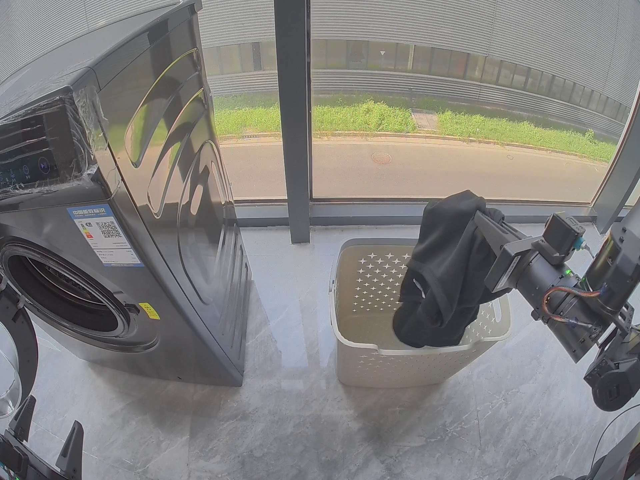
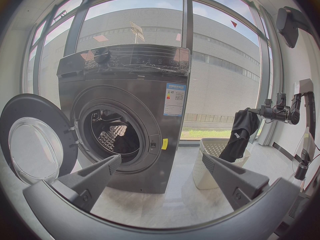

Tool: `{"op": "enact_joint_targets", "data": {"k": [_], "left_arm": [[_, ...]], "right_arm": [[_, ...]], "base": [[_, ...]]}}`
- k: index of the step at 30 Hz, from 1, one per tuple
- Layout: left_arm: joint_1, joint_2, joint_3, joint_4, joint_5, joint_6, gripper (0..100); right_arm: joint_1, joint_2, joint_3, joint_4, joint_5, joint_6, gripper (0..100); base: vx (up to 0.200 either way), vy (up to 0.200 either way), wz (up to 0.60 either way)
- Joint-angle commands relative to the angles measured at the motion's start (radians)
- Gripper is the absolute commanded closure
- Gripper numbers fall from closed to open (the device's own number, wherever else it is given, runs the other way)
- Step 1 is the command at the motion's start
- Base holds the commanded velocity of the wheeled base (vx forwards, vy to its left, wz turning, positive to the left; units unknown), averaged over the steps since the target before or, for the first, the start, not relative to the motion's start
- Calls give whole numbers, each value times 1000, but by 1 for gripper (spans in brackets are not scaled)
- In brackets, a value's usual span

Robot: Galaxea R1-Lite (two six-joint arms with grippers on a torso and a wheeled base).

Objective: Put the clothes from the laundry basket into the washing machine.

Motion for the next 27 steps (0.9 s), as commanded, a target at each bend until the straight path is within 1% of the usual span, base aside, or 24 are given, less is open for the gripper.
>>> {"op": "enact_joint_targets", "data": {"k": [1, 2, 8, 12, 14, 15, 20, 23, 27], "left_arm": [[0, -16, 2, 0, 0, -4, 0], [0, -16, 2, 0, 0, -5, 0], [0, -16, 2, 0, 0, -7, 0], [0, -16, 2, 4, -3, 7, 0], [0, -16, 1, 5, -20, 5, 0], [0, -16, -1, 7, -29, 2, 0], [0, -16, -2, 7, -31, -14, 0], [0, -16, -2, 2, -31, -39, 0], [0, -16, -1, 2, -31, -41, 0]], "right_arm": [[10, -60, -9, 10, -1, -1, 100], [9, -60, -6, 10, -1, -1, 100], [12, -60, 5, 7, -1, -1, 100], [22, -58, 22, -1, -1, -1, 100], [29, -57, 22, -2, -1, -1, 100], [30, -58, 22, -4, -1, -1, 100], [32, -57, 21, -5, 0, 1, 100], [32, -55, 19, -7, 0, 3, 100], [35, -52, 19, -7, 0, 4, 100]], "base": [[0, 0, 0], [0, 0, 0], [-200, 0, 0], [0, 0, 0], [0, 0, 0], [0, 200, 0], [0, 200, 0], [0, 200, 0], [0, 200, 0]]}}
